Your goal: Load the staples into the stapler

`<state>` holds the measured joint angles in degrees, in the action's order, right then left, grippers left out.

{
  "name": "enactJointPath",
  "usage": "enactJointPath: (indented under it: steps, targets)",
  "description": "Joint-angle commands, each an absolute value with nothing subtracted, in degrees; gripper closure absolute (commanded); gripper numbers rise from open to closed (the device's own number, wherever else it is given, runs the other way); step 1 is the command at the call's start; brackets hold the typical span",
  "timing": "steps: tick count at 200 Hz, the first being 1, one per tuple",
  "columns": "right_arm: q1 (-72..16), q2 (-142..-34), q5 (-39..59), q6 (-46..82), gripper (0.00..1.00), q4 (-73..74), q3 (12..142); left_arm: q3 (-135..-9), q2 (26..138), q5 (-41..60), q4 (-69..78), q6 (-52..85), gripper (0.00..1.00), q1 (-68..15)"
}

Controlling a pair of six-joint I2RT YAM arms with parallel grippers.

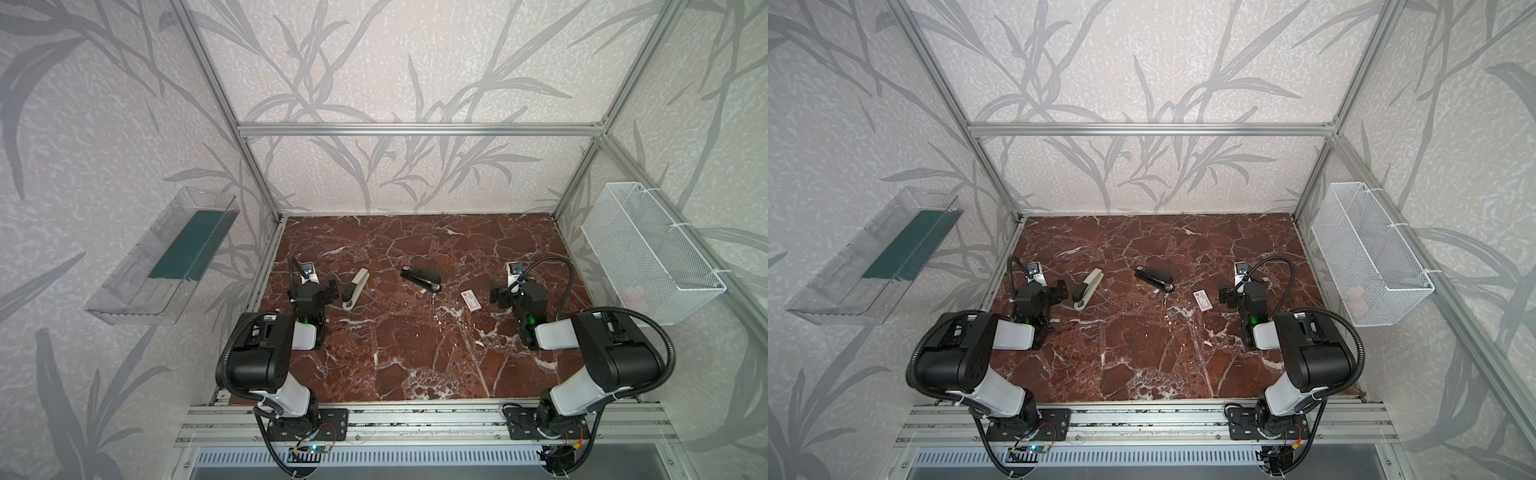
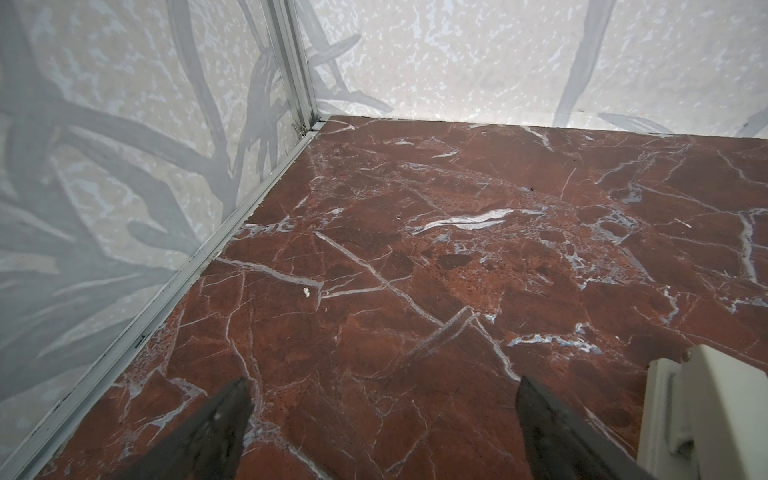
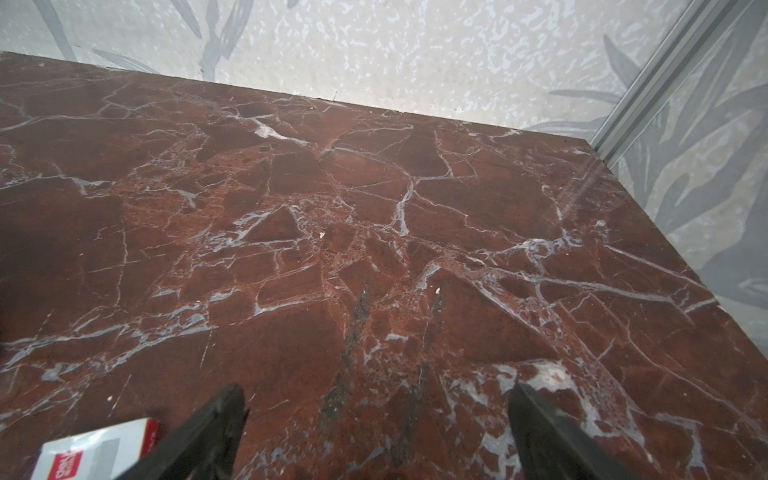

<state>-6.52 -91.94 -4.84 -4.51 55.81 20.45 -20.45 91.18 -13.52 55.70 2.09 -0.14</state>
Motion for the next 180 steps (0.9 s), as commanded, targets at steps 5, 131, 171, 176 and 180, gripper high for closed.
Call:
enactJointPath:
  steps: [5,131,171,176,180]
  targets:
    - [-6.5,-91.01,-4.66,-4.31,0.01,56.72,21.27,-21.19,90.13,-13.04,55.65,2.02,0.01,-0.18]
    - [-6.5,-91.0,-4.66,-4.31,0.01,56.76,21.27,-21.27,90.17,-12.92,55.42,2.11,0.01,-0.18]
    - [-6.92,-83.66,-6.69,-4.2,0.01,43.68,25.23,-23.85,85.62,-13.25,47.13,1.46,0.01,-0.71]
    - [-6.99,-82.5,-6.3,-4.45,0.01,39.5,26.56,-25.45,84.27,-14.13,43.38,1.41,0.01,-0.98]
    - [-7.03,-81.81,-5.85,-4.64,0.01,37.23,27.61,-26.74,83.37,-14.95,39.73,1.47,0.01,-1.19]
